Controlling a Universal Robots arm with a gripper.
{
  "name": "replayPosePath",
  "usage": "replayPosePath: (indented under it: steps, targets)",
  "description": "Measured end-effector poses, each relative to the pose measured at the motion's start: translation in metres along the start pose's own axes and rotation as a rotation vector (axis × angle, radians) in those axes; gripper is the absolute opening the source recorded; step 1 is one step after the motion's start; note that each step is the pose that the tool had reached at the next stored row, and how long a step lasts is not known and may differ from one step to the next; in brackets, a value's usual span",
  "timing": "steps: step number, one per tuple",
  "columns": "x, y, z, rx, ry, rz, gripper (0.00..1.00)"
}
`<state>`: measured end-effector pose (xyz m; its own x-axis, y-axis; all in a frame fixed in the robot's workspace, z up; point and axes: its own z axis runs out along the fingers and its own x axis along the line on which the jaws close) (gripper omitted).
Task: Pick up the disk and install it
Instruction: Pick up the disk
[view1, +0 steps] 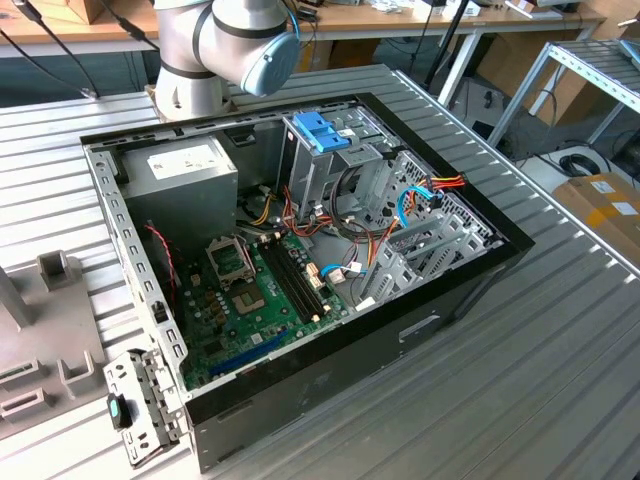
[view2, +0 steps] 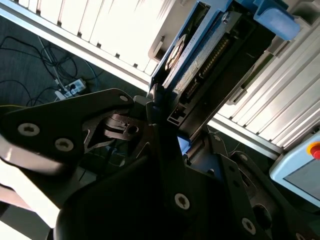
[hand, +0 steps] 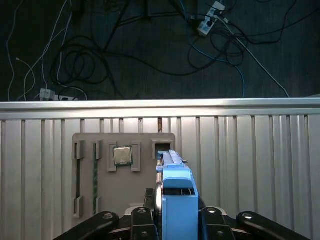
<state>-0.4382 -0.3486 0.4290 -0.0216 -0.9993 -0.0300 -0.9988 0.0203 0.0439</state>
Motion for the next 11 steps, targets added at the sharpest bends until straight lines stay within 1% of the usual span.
replayPosePath:
  steps: [11]
  targets:
    - [-0.0002, 0.0003, -0.0073, 0.0000, -0.0012, 0.000, 0.37]
